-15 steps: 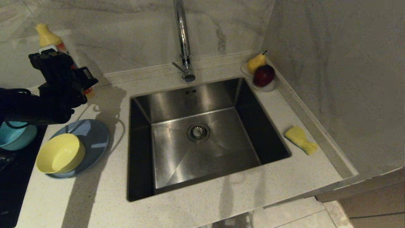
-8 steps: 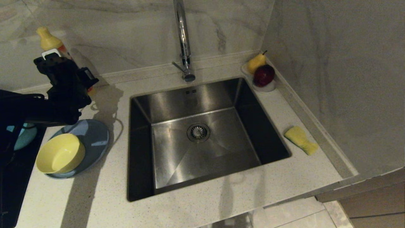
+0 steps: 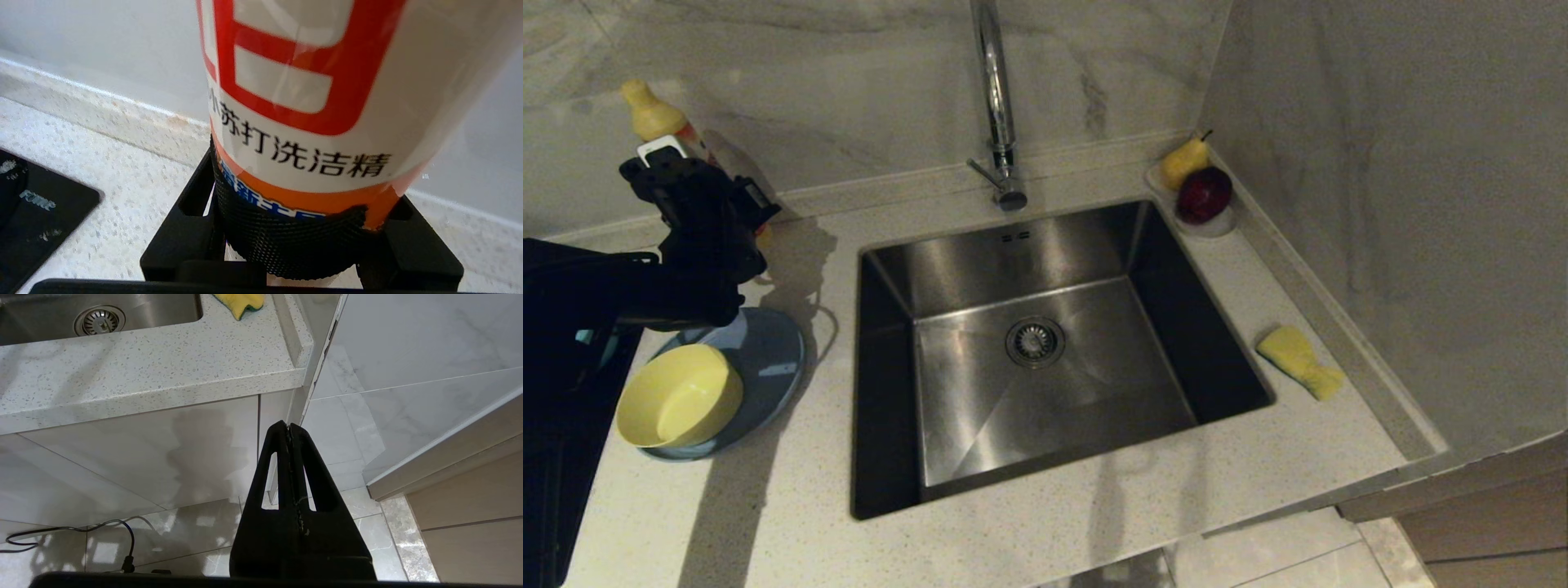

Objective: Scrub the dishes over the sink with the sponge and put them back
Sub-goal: Place the dish soap on the table

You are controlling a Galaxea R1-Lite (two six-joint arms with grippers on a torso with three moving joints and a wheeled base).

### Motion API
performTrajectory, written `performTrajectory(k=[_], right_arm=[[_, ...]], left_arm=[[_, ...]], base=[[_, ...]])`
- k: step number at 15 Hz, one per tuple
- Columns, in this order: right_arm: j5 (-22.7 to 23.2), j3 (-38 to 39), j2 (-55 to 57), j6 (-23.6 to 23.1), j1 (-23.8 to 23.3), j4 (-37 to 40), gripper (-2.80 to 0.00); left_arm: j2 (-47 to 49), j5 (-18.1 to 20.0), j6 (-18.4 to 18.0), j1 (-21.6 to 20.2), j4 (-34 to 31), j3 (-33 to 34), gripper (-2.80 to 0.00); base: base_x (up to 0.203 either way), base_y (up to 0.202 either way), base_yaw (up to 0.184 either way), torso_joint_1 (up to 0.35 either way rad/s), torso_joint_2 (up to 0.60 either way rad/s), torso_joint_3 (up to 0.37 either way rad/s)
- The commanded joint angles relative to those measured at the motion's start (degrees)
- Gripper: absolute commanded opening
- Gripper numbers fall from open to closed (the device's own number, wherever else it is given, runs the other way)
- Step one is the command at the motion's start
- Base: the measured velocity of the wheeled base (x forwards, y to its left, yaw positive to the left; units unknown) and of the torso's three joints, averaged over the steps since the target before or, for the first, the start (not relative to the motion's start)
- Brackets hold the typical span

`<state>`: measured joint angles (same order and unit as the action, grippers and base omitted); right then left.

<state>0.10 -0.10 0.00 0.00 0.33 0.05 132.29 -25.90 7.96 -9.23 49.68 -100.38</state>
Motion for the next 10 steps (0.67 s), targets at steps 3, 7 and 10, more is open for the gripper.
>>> performTrajectory(k=[3,7,10], right_arm=[[0.0,0.0,-0.1,0.0,0.0,0.0,-2.80],[0.0,0.0,-0.1,-0.1,0.0,0.0,-2.80],[0.0,0.0,-0.1,0.0,0.0,0.0,-2.80]], left_arm=[[1.8,-0.2,-0.1,0.0,1.5,0.0,-2.80],[2.5,-0.2,-0.7,0.0,4.5,0.0,-2.80],[3.0,-0.3,-0.7,0.0,4.1,0.0,-2.80]], base=[[0.000,0.000,0.000,0.000,0.00,0.000],[0.000,0.000,0.000,0.000,0.00,0.000],[0.000,0.000,0.000,0.000,0.00,0.000]])
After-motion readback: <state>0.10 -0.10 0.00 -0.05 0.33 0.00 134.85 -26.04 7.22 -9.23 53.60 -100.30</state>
